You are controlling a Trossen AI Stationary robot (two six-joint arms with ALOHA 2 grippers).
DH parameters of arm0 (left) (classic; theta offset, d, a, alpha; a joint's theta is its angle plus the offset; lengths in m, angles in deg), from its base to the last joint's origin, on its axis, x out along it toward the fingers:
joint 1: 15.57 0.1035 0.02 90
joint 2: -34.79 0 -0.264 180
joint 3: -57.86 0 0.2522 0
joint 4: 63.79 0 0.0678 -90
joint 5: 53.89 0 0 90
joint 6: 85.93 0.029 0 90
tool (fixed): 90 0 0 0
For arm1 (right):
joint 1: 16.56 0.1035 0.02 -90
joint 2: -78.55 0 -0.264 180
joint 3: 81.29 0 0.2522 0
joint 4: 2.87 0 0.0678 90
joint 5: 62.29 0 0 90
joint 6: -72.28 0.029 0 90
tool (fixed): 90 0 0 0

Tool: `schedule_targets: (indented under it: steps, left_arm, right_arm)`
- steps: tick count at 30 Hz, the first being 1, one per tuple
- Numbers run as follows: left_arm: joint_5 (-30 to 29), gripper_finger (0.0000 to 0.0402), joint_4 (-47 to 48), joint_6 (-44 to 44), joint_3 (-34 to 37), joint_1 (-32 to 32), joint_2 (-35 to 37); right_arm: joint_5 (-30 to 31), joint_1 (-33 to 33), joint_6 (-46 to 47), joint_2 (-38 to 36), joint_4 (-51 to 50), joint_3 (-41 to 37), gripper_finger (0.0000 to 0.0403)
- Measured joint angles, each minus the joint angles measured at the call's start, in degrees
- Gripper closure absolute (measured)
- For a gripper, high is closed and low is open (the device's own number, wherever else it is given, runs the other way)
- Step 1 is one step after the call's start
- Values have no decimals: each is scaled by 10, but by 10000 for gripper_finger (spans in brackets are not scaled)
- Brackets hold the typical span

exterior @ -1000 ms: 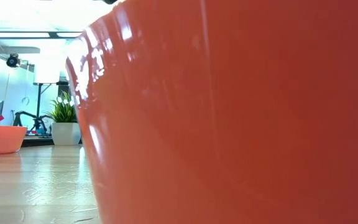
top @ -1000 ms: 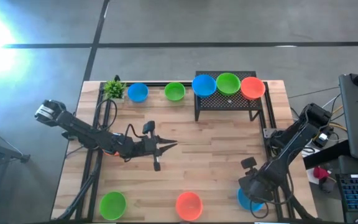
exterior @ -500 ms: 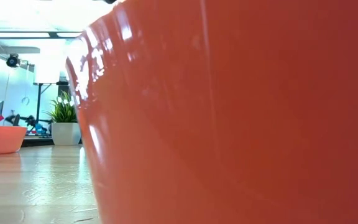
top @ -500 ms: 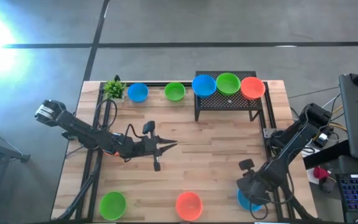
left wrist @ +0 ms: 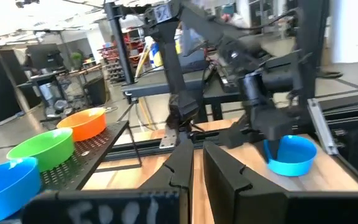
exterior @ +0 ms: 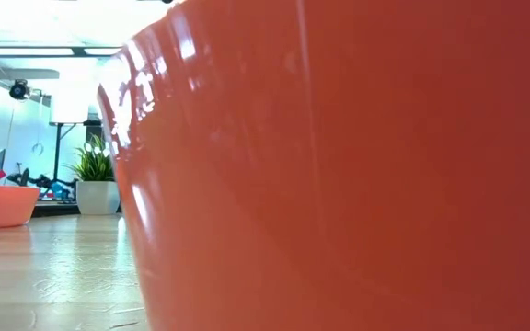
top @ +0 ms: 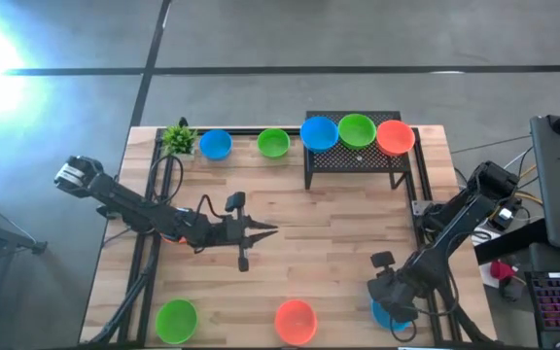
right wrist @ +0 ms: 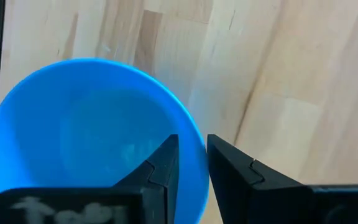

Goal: Pick & Place Mini bowls
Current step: Stack the bottom blue bowl on the blue bowl on the shelf

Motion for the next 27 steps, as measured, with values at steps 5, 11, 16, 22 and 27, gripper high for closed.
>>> schedule_targets:
  steps: [5, 11, 16, 22, 27]
  left_arm:
    - [7, 369, 0, 0, 0, 0, 0]
    - [9, 369, 0, -3, 0, 0, 0]
    - [8, 369, -1, -15, 0, 0, 0]
    - [8, 369, -1, -16, 0, 0, 0]
    - [8, 369, -1, -16, 0, 0, 0]
  right_arm:
    - [-1, 0, 15, 0, 48, -35, 322]
    - [0, 0, 45, 0, 51, -38, 368]
    - [13, 0, 55, 0, 64, -36, 392]
    - [18, -1, 47, -4, 61, 2, 394]
    - [48, -7, 34, -6, 21, 59, 394]
